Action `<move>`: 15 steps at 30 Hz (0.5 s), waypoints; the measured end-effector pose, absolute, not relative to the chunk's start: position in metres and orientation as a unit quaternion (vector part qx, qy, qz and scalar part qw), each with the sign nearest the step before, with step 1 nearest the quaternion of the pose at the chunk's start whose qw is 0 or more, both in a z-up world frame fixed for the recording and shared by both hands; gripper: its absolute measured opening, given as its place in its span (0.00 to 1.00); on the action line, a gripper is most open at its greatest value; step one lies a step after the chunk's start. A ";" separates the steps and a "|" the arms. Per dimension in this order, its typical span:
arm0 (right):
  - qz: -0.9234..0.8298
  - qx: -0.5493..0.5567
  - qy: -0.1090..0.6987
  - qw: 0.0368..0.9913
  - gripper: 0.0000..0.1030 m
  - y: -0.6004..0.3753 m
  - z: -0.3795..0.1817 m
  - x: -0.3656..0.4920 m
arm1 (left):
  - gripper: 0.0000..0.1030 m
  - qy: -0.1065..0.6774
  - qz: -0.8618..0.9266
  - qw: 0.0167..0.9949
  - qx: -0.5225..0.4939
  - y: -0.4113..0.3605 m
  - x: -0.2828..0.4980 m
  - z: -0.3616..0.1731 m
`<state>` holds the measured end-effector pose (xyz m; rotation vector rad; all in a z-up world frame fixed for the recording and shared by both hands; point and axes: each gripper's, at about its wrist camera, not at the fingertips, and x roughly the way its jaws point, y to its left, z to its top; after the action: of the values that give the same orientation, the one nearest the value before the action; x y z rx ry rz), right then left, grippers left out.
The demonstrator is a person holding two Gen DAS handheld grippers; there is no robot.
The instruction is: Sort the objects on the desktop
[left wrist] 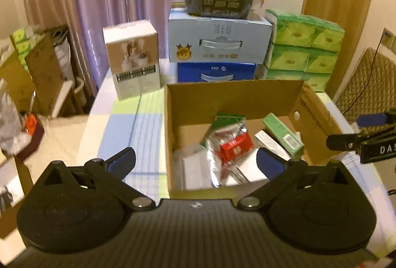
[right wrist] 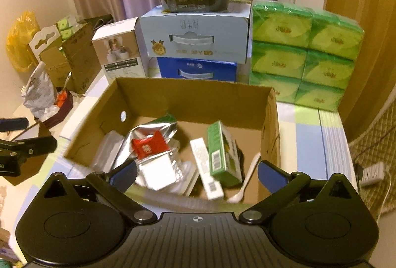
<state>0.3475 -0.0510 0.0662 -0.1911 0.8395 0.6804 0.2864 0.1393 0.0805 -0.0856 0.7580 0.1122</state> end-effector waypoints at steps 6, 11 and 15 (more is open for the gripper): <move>0.326 -0.089 0.406 0.849 0.98 -0.062 0.075 0.314 | 0.99 0.376 0.071 0.923 -0.025 0.125 0.259 0.092; 0.325 -0.087 0.412 0.847 0.98 -0.072 0.078 0.287 | 0.99 0.369 0.083 0.925 -0.032 0.117 0.230 0.104; 0.306 -0.068 0.422 0.850 0.98 -0.084 0.081 0.267 | 0.99 0.359 0.099 0.927 -0.040 0.113 0.206 0.113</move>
<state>0.2671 -0.0844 0.0814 -0.1427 0.8897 0.6452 0.2060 0.1130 0.1129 -0.0816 0.7368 0.2029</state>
